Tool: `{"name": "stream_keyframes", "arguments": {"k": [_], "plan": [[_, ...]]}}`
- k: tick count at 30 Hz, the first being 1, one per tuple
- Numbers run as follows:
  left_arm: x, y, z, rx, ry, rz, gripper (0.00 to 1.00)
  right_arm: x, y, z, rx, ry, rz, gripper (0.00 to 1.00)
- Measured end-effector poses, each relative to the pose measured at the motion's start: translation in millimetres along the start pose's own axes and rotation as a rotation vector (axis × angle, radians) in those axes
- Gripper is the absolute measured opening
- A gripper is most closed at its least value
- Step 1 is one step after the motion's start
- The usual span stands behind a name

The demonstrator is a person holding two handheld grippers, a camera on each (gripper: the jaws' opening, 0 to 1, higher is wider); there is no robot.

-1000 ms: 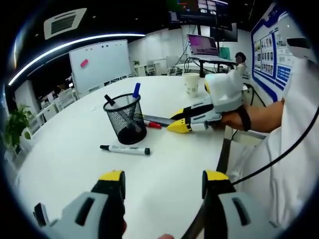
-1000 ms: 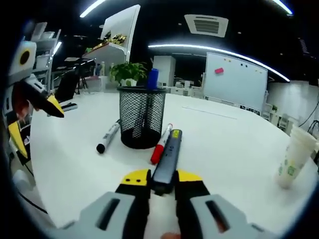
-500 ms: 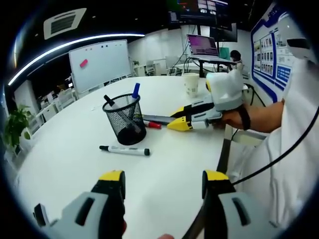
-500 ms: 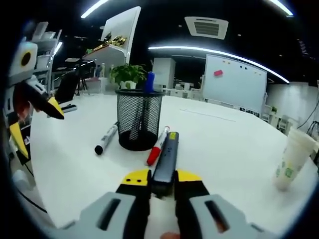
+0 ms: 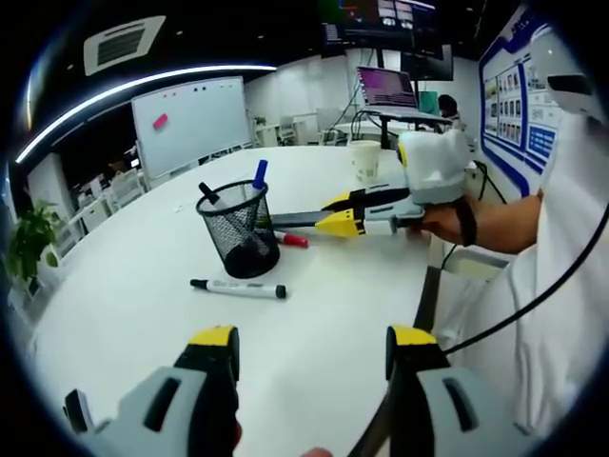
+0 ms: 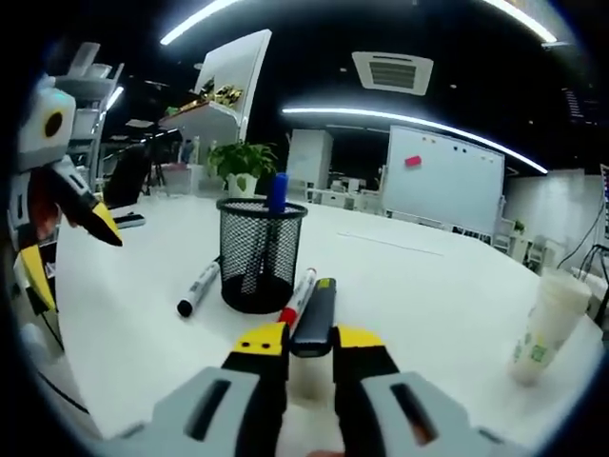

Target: Place the scattered laser pointers and whiteboard markers into the pen holder and stack the scattered paper cups together

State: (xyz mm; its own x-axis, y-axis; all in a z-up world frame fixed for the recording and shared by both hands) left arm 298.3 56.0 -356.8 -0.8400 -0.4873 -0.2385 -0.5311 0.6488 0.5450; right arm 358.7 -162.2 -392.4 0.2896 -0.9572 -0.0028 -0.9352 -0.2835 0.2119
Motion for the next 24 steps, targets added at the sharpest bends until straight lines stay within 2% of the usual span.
{"name": "stream_keyframes", "arguments": {"k": [10,24], "plan": [[-0.8,1.4,-0.2,0.001,0.000,-0.004,0.63,2.0,-0.7,-8.1,0.048,0.049,-0.009,0.18],[-1.8,2.2,0.0,-0.007,-0.005,-0.006,0.63,11.0,-0.3,-27.4,0.119,0.025,-0.007,0.18]]}}
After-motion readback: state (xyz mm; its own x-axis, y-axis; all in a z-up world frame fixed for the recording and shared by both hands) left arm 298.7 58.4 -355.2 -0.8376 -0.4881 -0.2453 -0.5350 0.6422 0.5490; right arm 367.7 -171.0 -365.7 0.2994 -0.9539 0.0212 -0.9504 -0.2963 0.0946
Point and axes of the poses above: the point that each gripper's makers call its tool centre point, and the gripper's own axes: y roughly backward along the fingers, x roughly to its right, z roughly out of its underside, the point moved 7 cm from there along y, roughly backward along the fingers, and after that the axes turned 10 degrees about -y, right-handed, at the moved point
